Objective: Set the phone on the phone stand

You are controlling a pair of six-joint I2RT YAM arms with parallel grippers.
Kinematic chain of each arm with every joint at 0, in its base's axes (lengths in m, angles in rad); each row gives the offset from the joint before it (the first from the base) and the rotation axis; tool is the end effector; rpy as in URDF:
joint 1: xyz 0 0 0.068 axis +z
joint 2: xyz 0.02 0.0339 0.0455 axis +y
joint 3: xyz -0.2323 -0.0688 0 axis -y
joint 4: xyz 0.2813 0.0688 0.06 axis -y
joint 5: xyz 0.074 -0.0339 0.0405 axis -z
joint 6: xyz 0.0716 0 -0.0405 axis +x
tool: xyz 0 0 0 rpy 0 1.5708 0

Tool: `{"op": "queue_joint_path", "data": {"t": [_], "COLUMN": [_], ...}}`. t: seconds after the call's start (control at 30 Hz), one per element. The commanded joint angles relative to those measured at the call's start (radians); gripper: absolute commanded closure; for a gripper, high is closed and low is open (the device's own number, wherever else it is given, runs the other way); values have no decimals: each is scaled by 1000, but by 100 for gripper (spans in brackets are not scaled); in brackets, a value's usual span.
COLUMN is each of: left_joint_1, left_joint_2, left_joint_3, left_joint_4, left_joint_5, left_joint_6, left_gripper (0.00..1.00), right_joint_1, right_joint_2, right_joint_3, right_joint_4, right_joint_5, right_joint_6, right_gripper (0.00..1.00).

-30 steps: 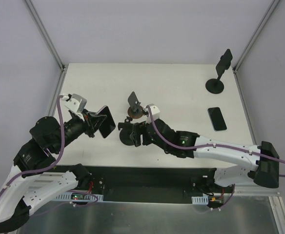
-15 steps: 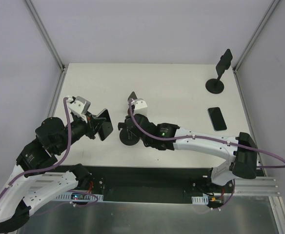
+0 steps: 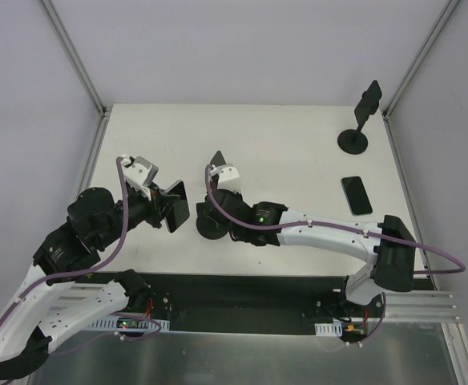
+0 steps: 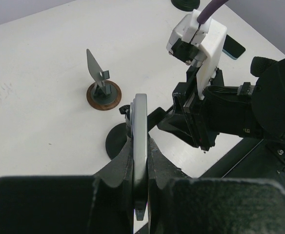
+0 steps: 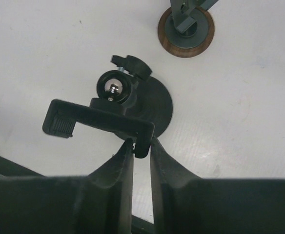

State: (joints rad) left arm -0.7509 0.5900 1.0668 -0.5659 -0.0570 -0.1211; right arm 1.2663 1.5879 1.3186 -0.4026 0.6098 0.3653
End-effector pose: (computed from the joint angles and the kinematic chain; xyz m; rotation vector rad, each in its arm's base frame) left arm 0.1448 -0.1296 0.4122 0.4832 1.6261 -0.6112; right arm 0.1635 0.3836 0.2462 -0.6260 2.0247 0.2842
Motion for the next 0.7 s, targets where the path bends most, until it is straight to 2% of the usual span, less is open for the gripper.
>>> {"op": "queue_joint_path", "data": {"t": [0.0,0.03,0.17,0.23,0.43,0.5,0.67], "left_joint_1": [5,5,5,5,5,5,5], "left_joint_2": [19,24,53,56,89,142,246], "left_joint_3": [24,19,5,-27,-120,-125,-182], "left_joint_4": [86,96,145,196,487,564,837], "left_joint_5": [55,83,206,331,561,603,823], "left_joint_6": [3,5,12,23,-29,-43,-116], "left_gripper": [100,100,100,100,100,100,100], "right_joint_1": [-5,-8,-10,-15,-67,-76,-130], "right_joint_2": [-16,-26,-95,-165,-353,-391,-511], "right_joint_3": [39,36,-10,-65,-226,-257,-402], "right_joint_4": [13,13,11,30,99,117,200], "right_joint_5": [42,39,21,-5,-146,-168,-265], "right_joint_6": [-60,-77,-140,-195,-270,-278,-333], "right_gripper": [91,99,99,99,99,99,99]}}
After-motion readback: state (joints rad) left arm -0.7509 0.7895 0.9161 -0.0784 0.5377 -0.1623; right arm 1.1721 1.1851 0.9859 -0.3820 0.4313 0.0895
